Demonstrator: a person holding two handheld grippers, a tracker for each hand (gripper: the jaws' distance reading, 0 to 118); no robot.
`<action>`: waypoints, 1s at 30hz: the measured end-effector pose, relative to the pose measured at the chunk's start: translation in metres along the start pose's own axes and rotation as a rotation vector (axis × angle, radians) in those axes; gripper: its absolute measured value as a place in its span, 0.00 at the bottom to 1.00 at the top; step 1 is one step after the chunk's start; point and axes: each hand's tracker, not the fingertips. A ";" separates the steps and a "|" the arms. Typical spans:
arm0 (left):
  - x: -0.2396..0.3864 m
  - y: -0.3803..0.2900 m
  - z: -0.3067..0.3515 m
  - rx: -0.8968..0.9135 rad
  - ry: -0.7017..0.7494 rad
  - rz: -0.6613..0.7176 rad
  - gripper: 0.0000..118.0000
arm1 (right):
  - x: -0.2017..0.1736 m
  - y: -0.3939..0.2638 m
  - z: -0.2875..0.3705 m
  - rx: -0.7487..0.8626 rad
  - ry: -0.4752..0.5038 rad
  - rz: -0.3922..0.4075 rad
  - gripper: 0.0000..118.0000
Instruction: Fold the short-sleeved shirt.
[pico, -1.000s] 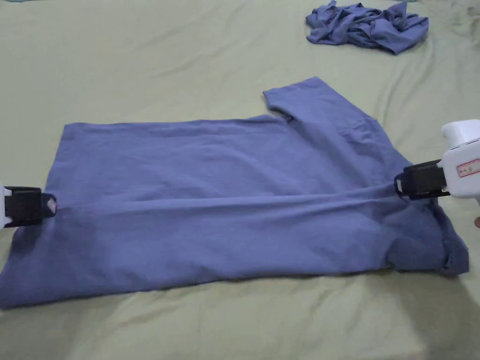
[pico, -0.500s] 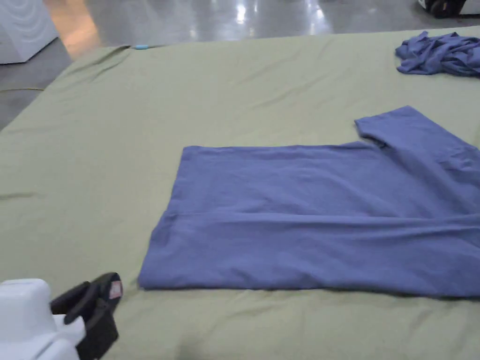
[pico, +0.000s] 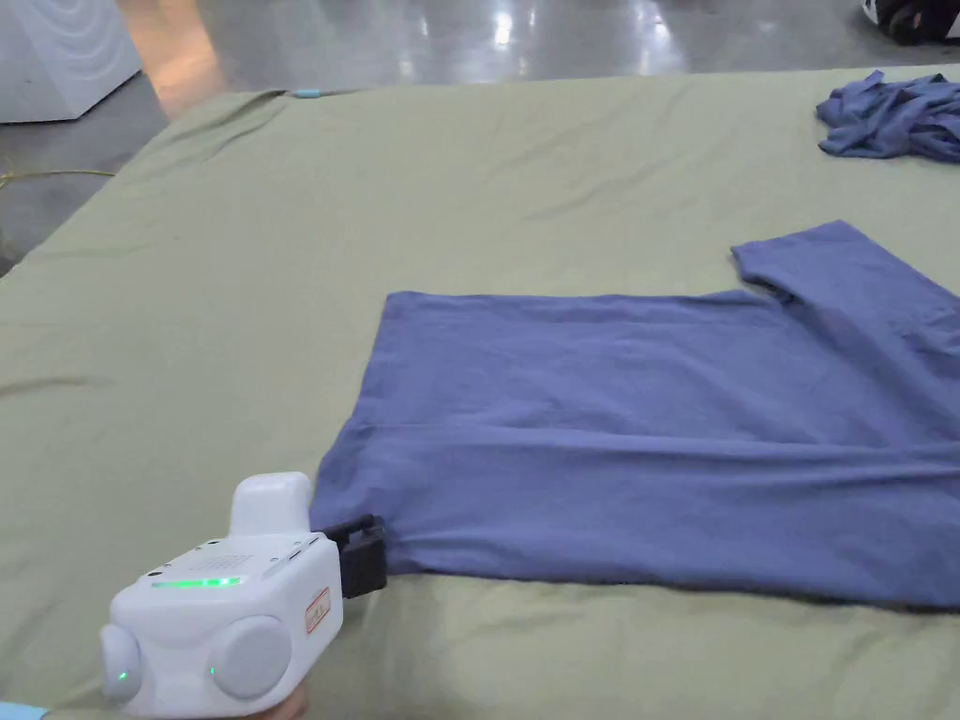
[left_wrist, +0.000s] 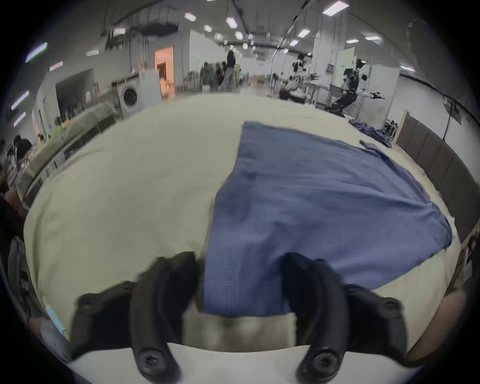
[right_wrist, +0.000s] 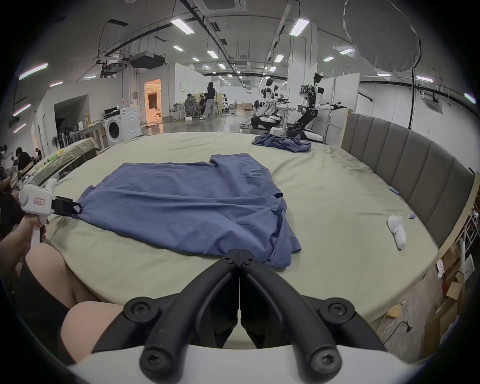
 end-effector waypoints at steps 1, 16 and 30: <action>0.001 0.001 0.003 0.011 -0.011 -0.037 0.19 | 0.003 -0.001 -0.002 -0.005 -0.004 0.001 0.03; 0.013 0.020 0.046 0.034 -0.109 -0.062 0.07 | 0.065 -0.007 -0.150 -0.227 -0.030 -0.038 0.91; -0.013 0.040 0.106 0.053 -0.177 -0.029 0.07 | 0.056 0.030 -0.050 -0.157 0.154 -0.110 0.11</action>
